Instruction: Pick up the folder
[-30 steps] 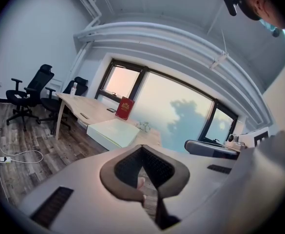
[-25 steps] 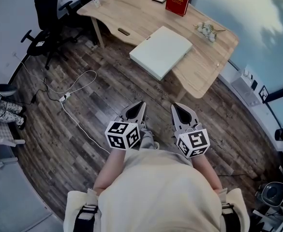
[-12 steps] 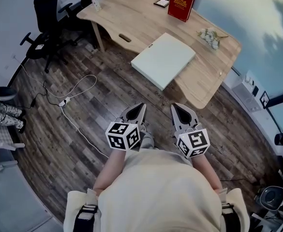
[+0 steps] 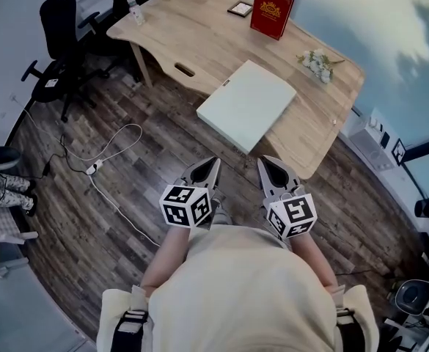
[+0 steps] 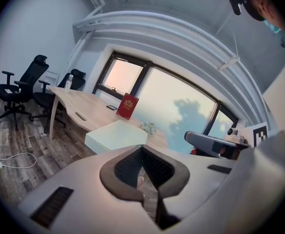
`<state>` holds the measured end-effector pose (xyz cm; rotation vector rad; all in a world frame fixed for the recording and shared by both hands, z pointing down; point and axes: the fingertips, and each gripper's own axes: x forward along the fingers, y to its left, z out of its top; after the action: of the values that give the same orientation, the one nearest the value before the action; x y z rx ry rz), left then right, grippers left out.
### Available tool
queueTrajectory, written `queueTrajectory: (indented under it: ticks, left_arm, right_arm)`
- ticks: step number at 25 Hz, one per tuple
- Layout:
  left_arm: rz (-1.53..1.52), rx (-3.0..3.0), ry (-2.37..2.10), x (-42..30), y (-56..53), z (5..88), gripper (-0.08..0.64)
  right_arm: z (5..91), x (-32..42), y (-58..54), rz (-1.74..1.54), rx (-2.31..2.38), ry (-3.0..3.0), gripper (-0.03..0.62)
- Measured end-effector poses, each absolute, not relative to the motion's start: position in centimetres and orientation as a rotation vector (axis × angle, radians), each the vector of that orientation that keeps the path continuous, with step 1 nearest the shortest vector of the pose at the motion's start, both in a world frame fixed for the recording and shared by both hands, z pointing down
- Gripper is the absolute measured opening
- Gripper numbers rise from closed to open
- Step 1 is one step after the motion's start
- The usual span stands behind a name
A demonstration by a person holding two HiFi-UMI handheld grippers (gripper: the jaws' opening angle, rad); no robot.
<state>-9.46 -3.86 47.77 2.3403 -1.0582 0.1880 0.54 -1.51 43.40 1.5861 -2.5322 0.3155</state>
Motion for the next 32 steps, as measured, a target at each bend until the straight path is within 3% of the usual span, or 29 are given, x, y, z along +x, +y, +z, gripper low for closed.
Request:
queueTrajectory:
  ticks: [32]
  left_arm:
    - [0.205,2.336,-0.892,-11.6,-13.3,49.3,0.02]
  right_arm:
    - [43.8,-1.8,-10.9,0.357,1.729,-2.433,0.018]
